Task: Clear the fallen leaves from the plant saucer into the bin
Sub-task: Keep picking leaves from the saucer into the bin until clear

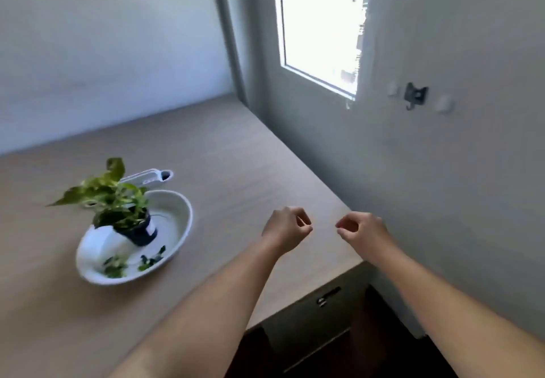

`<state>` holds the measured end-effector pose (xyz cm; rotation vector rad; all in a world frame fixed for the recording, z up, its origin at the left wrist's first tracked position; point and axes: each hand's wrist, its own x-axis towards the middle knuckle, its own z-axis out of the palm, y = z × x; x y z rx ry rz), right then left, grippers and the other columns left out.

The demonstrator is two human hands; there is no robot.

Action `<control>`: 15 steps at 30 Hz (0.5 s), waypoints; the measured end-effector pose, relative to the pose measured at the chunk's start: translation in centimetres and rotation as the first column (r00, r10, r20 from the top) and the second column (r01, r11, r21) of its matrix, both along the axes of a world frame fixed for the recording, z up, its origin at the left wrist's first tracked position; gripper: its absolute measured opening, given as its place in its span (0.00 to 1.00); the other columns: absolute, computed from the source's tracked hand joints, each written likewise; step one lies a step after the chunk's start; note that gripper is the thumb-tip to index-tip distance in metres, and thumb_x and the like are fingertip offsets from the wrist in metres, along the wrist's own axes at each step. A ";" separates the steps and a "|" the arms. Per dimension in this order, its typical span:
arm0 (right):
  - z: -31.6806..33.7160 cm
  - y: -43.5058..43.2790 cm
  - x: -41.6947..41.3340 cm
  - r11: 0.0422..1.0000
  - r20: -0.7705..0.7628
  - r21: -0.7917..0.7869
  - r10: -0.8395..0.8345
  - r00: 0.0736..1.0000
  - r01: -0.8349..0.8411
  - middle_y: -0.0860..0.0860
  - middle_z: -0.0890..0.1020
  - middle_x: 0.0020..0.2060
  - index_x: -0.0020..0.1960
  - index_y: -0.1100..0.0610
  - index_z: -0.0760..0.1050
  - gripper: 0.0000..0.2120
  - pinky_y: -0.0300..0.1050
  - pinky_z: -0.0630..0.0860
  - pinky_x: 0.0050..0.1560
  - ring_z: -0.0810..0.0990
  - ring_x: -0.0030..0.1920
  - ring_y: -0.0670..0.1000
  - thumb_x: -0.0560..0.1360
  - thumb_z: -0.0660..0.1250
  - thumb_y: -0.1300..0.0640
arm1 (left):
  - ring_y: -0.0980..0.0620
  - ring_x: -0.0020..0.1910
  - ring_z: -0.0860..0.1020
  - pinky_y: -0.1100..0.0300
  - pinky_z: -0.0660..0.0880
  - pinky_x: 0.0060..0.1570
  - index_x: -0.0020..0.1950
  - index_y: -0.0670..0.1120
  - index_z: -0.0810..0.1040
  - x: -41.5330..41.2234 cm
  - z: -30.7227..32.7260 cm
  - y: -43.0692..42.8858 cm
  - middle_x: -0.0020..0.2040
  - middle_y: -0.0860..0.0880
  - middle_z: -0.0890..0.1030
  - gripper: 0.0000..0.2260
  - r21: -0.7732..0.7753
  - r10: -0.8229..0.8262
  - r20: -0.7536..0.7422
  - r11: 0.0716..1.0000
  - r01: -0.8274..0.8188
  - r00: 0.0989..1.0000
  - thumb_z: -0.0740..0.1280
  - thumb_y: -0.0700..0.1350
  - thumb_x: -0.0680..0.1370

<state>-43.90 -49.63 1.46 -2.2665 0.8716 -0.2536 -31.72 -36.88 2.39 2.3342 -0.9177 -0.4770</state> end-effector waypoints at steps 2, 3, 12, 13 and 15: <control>0.5 4.4 4.5 0.990 0.003 -0.006 0.143 0.990 -0.143 0.52 0.83 0.40 0.46 0.55 0.82 0.04 0.38 0.70 0.42 0.77 0.41 0.49 0.72 0.70 0.57 | 0.50 0.47 0.82 0.60 0.76 0.48 0.46 0.48 0.83 2.8 -0.2 5.9 0.47 0.48 0.85 0.05 0.022 0.137 0.009 0.990 -0.137 0.991 0.69 0.46 0.73; 0.5 6.5 6.6 0.981 0.007 -0.001 0.196 0.980 -0.196 0.53 0.83 0.41 0.45 0.55 0.82 0.04 0.38 0.69 0.41 0.77 0.41 0.50 0.72 0.70 0.58 | 0.50 0.48 0.82 0.60 0.76 0.48 0.46 0.48 0.83 3.9 -0.3 8.8 0.47 0.48 0.85 0.05 0.035 0.199 0.009 0.979 -0.200 0.980 0.68 0.46 0.73; -0.9 22.4 19.7 0.899 -0.028 0.044 0.437 0.899 -0.436 0.51 0.79 0.34 0.43 0.57 0.82 0.04 0.37 0.72 0.36 0.77 0.37 0.51 0.70 0.68 0.62 | 0.48 0.49 0.81 0.59 0.76 0.49 0.45 0.47 0.82 13.7 -3.3 28.7 0.47 0.47 0.85 0.04 0.119 0.501 -0.007 0.860 -0.497 0.865 0.68 0.44 0.73; -1.4 23.6 21.0 0.893 -0.046 0.043 0.450 0.892 -0.448 0.51 0.80 0.35 0.43 0.56 0.82 0.05 0.40 0.74 0.39 0.78 0.38 0.52 0.71 0.68 0.62 | 0.48 0.49 0.81 0.59 0.76 0.49 0.45 0.47 0.82 15.1 -3.8 30.2 0.47 0.48 0.84 0.04 0.130 0.517 -0.010 0.849 -0.512 0.856 0.68 0.43 0.73; -2.2 25.5 23.2 0.885 -0.089 0.048 0.466 0.880 -0.463 0.51 0.81 0.39 0.45 0.56 0.82 0.06 0.43 0.77 0.43 0.80 0.41 0.52 0.71 0.67 0.61 | 0.48 0.49 0.81 0.59 0.76 0.49 0.45 0.46 0.82 17.6 -4.7 32.4 0.47 0.48 0.84 0.04 0.153 0.533 -0.002 0.836 -0.527 0.846 0.68 0.41 0.73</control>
